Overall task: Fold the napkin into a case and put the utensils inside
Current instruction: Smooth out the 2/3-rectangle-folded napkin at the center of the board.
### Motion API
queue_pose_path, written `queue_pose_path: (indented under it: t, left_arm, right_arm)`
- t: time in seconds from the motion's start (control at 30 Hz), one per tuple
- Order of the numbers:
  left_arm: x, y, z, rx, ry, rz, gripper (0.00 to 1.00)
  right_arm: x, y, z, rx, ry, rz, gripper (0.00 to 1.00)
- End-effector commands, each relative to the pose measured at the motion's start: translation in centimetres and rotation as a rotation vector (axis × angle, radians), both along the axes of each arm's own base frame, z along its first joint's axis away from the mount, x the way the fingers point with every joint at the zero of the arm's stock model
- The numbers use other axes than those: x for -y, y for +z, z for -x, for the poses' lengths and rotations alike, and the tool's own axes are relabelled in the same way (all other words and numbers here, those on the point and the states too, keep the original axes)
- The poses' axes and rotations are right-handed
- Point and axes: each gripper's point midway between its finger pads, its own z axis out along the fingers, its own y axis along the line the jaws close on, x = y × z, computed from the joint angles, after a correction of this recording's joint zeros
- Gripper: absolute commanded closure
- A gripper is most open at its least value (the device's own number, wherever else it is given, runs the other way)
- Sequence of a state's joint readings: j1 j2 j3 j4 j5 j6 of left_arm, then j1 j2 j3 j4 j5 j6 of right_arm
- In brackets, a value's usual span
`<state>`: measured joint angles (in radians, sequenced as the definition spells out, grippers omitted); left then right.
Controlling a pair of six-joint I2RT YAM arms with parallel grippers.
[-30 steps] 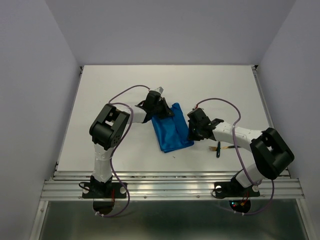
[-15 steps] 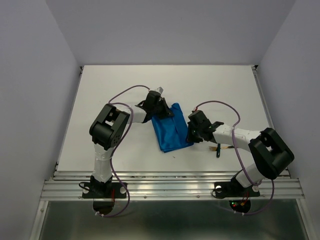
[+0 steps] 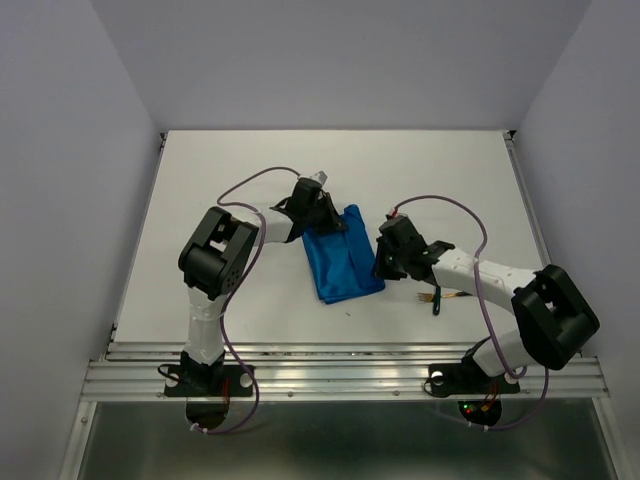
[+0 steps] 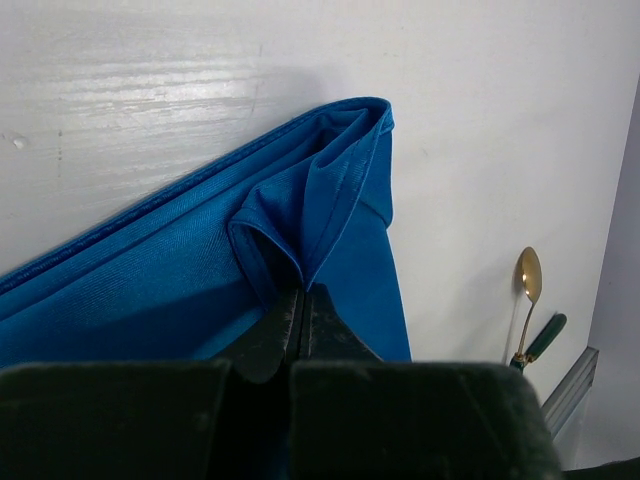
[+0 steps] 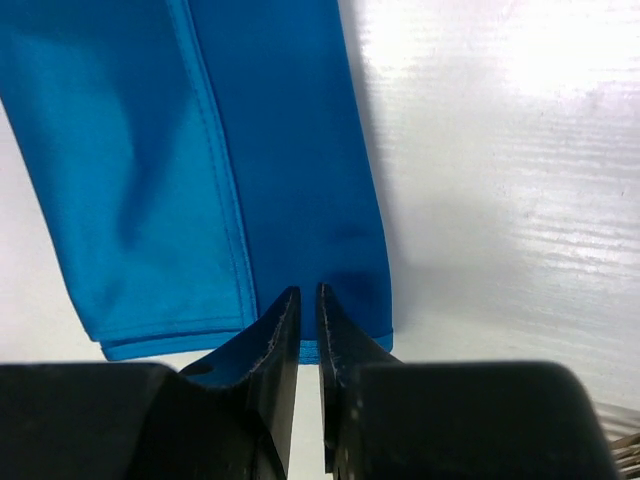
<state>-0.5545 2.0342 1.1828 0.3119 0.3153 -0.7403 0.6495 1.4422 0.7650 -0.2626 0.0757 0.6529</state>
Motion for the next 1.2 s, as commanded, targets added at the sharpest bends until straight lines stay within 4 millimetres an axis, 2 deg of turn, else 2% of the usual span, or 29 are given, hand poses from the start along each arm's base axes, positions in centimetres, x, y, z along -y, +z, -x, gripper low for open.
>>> queue_pose_path:
  t: [0.0,0.57,0.83,1.17]
  left_arm:
    - [0.8,3.2,-1.2,0.068,-0.039,0.013,1.0]
    - [-0.1,2.3,-1.4,0.052,-0.023,-0.027,1.0]
    - [-0.3,1.2,-1.8,0.036,-0.009,-0.04,1.0]
    - [-0.7,-0.7,-2.0,0.014,0.007,-0.073,1.0]
  right_arm:
    - [-0.5,1.6,-1.3,0.055,0.003,0.01,0.82]
    - [-1.1,-1.0,-0.5,-0.01,0.037,0.005,0.83]
    - [-2.0,-2.5,0.4,-0.041,0.073,-0.005,0.84]
    - [-1.2,-4.6,1.2,-0.077,0.065,0.025,0.85]
